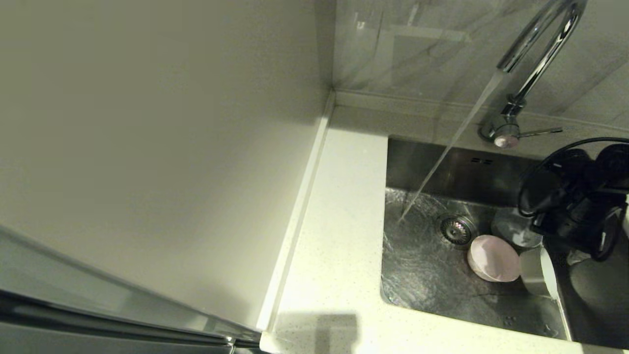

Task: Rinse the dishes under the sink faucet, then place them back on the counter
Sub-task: Put a bowl into the sink

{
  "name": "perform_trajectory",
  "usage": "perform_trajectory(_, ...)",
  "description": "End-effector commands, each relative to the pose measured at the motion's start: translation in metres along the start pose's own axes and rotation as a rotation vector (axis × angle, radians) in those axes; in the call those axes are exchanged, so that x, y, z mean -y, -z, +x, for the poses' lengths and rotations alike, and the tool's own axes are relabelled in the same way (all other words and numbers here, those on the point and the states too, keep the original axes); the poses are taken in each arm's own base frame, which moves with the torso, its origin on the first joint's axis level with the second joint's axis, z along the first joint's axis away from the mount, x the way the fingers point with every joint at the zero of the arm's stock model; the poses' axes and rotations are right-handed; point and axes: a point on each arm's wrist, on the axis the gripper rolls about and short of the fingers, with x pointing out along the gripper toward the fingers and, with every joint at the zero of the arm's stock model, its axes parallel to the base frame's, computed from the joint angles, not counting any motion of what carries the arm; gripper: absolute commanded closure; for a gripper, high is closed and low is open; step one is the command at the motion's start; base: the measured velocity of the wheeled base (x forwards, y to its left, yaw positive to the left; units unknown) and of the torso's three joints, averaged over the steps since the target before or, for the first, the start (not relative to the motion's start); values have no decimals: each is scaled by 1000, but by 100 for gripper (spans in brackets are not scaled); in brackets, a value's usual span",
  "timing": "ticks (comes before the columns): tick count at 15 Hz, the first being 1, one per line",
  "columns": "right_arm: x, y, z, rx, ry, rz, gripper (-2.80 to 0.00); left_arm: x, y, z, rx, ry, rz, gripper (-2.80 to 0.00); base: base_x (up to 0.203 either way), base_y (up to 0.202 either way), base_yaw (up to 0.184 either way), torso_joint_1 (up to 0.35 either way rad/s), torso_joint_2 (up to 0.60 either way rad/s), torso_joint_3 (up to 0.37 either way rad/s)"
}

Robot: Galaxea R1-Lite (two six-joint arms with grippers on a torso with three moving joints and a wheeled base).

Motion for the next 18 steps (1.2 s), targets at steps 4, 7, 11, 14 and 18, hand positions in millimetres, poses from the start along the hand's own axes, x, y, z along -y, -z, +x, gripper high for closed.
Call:
perform_trajectory(4, 76, 23, -76, 71, -25, 53, -280, 0, 0, 0, 3, 1, 0, 0, 0, 0, 0, 0, 0, 0)
perform_trajectory(7, 114, 50, -98, 81, -3, 31, -280, 0, 0, 0, 3, -1, -1, 0, 0, 0, 0, 0, 0, 0)
perform_trajectory(11, 139, 88, -116, 81, -18, -76, -280, 0, 0, 0, 3, -1, -1, 0, 0, 0, 0, 0, 0, 0)
perform_trajectory(14, 145, 101, -122, 94, -8, -134, -280, 0, 0, 0, 3, -1, -1, 0, 0, 0, 0, 0, 0, 0)
perform_trajectory(18, 148, 106, -127, 115, 5, -159, -280, 0, 0, 0, 3, -1, -1, 0, 0, 0, 0, 0, 0, 0)
